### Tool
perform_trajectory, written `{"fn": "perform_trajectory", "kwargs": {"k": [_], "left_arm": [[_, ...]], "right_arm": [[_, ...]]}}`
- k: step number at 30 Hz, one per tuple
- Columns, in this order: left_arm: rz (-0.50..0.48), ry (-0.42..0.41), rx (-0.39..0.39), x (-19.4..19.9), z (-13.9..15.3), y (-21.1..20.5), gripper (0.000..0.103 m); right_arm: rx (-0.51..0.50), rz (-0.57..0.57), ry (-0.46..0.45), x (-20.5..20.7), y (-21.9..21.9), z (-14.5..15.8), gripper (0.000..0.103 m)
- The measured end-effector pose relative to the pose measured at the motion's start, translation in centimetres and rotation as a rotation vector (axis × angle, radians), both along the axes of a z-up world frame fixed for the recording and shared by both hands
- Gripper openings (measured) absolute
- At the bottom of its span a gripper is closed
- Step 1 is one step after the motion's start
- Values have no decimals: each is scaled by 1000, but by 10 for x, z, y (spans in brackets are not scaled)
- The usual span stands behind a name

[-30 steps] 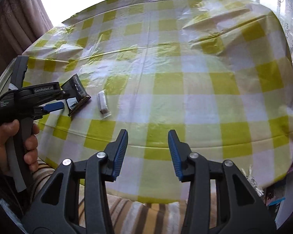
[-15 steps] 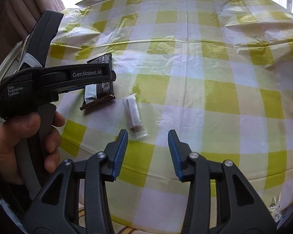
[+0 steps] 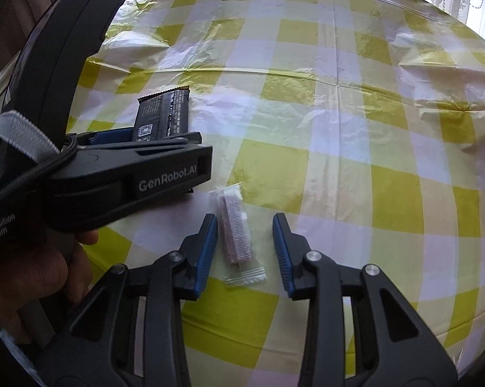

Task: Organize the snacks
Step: 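Grasp the black bar with the left gripper while the right grasps the small clear packet, then carry both snacks over the purple box and open both grippers to drop them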

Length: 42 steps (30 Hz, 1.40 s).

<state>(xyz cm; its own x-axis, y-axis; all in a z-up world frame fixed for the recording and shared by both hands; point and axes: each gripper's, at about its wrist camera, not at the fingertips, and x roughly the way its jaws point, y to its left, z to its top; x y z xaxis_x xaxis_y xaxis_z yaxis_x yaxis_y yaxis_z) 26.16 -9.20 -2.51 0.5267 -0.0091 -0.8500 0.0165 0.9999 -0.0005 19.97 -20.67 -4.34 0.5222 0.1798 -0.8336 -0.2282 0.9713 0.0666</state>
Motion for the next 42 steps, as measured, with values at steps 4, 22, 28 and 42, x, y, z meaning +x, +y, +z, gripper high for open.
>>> {"fn": "perform_trajectory", "kwargs": {"k": [4,22,28,42], "left_arm": [[-42,-1,-14,-5,1,-2,54],[-125,-17,-121,-59,3,-9,52],[-105,-22,-147,-74,10,-6,52],[-161,-75,-194,-125,43,-31,52]], "right_arm": [[-4,-17,-6,-1,-2,0,26],[-2,-65,3,-24,-13,2,16],[1,-94,-5,-41,-23,9,16],[23,-167,-57,-92,-62,38,16]]}}
